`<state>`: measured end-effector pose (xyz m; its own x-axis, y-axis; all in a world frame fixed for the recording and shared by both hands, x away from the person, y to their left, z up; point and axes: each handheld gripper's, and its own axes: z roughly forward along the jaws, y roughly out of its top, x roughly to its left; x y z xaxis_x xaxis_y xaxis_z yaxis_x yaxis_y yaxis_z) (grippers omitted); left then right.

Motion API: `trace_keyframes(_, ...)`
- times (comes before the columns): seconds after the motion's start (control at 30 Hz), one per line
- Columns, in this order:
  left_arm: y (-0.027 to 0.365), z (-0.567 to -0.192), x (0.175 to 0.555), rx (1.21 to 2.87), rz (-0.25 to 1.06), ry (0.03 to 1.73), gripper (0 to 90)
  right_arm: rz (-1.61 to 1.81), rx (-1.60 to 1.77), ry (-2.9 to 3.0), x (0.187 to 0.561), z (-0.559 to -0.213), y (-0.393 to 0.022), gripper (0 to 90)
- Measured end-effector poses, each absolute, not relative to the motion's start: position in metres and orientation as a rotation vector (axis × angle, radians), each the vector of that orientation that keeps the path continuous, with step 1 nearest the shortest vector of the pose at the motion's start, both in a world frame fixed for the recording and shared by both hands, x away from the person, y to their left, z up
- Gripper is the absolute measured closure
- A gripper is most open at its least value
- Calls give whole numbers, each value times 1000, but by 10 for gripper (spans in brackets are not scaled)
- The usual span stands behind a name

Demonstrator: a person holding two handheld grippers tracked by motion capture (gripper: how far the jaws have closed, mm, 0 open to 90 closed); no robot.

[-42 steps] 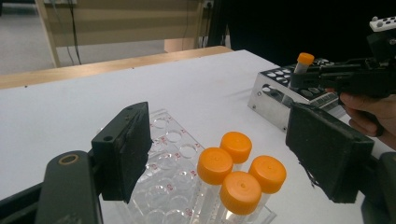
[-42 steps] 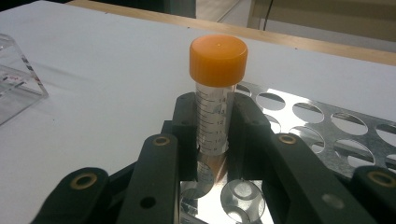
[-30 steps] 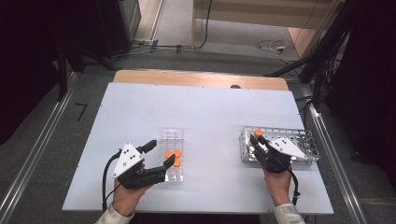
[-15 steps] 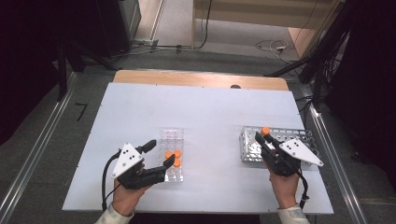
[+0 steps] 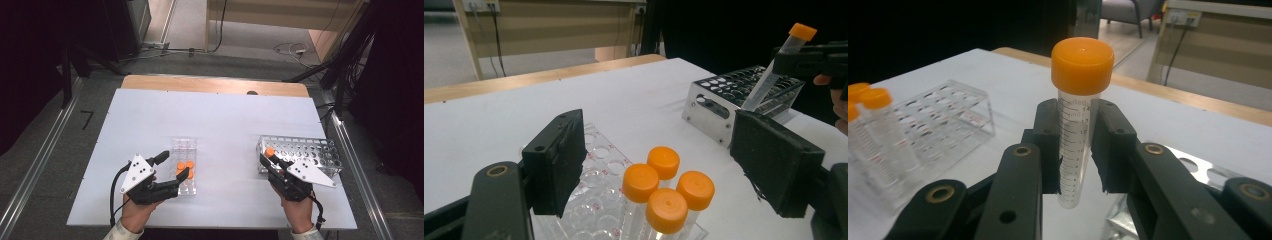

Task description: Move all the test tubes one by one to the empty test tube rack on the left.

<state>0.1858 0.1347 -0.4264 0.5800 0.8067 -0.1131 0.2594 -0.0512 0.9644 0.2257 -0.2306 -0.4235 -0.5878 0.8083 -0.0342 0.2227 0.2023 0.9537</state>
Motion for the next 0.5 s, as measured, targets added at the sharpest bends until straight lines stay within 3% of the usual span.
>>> trace_keyframes(0.5,126,-426,181,1622,547,880,224,1432,853,2112,209,-437,-196,718)
